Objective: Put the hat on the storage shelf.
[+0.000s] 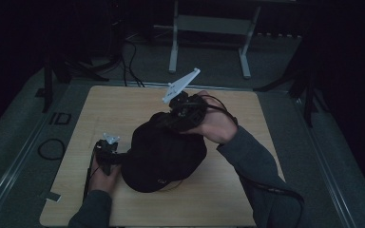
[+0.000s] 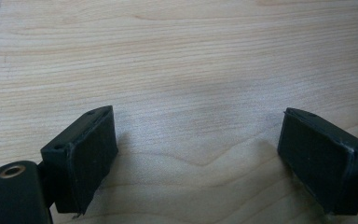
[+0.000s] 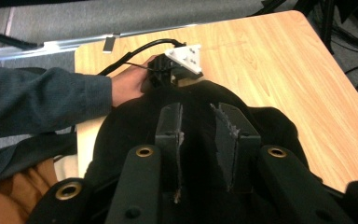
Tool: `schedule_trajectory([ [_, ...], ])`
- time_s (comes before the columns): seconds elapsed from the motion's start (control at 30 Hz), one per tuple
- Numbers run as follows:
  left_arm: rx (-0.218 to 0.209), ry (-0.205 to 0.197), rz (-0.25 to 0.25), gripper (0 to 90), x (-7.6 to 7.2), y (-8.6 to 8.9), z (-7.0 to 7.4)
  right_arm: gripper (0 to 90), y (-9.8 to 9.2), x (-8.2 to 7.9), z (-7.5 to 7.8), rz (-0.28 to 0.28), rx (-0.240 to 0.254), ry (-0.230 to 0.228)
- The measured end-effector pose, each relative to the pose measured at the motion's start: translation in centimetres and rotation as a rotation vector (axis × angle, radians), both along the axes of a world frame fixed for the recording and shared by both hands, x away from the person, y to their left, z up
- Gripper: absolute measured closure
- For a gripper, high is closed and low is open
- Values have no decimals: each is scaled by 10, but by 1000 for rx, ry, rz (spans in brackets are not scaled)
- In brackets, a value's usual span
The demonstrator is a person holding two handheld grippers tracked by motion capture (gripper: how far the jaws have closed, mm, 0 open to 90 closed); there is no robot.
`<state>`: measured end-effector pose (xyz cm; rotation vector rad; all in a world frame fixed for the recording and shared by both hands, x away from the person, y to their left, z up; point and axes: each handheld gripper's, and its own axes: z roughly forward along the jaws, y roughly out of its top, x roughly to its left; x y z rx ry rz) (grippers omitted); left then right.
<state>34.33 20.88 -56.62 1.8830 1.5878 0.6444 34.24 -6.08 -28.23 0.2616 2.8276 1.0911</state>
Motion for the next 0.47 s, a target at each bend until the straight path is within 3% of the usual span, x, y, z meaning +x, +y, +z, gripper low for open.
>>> schedule_trajectory([
  [0.47,0,0,0,112,0,0,0,640,-41,12,-18,-54,125,49],
])
